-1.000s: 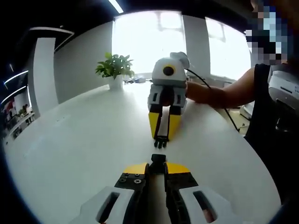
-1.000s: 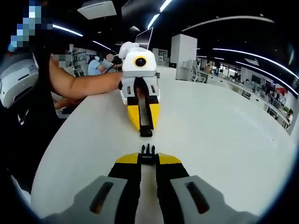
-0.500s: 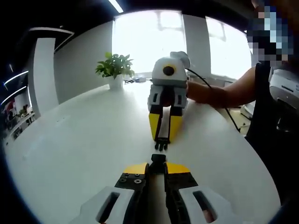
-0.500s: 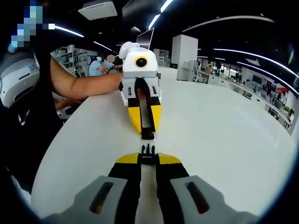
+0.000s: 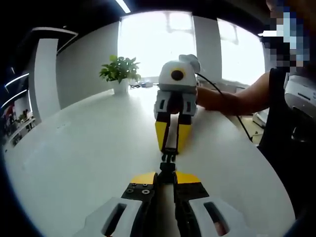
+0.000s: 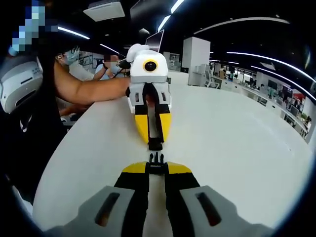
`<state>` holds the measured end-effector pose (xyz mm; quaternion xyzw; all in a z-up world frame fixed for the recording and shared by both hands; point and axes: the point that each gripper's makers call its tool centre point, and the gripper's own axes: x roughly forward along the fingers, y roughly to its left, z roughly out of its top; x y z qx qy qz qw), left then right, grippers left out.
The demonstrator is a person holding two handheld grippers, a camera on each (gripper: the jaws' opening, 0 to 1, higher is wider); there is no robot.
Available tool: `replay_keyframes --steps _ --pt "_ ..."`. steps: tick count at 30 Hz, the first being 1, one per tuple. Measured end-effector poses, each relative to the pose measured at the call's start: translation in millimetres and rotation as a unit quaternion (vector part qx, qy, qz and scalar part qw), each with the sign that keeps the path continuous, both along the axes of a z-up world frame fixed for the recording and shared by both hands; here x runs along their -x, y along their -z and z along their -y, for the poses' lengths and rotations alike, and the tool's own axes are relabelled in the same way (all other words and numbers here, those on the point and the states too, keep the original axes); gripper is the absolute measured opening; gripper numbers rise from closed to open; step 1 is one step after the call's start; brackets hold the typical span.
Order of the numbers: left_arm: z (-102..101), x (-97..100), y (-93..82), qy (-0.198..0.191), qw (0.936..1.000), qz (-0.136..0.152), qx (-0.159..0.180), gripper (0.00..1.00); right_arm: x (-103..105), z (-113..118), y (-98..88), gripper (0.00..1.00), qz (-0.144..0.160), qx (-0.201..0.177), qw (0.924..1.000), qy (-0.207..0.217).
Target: Snap the two parts of the plastic buckle together until the buckle closes and remains connected.
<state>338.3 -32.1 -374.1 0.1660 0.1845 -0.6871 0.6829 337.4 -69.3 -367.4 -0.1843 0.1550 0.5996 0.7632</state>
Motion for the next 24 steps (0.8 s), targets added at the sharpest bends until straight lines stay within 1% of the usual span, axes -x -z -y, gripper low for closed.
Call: replay_keyframes --steps 9,17,24 --pt "1.7 1.5 -0.2 0.000 1.0000 0.007 -0.006 0.09 0.5 -2.2 0.3 0.11 0.002 -0.003 1.0000 -0.002" --pt "1.5 -0.1 -0.1 0.000 1.0000 0.005 -0.005 0.09 0.1 -2.3 0.2 0.11 0.004 -0.002 1.0000 -0.002" --pt "3.1 0.8 -0.3 -0.001 0.9998 0.013 -0.012 0.09 0.4 -2.7 -0.1 0.11 0.006 -0.001 1.0000 -0.003"
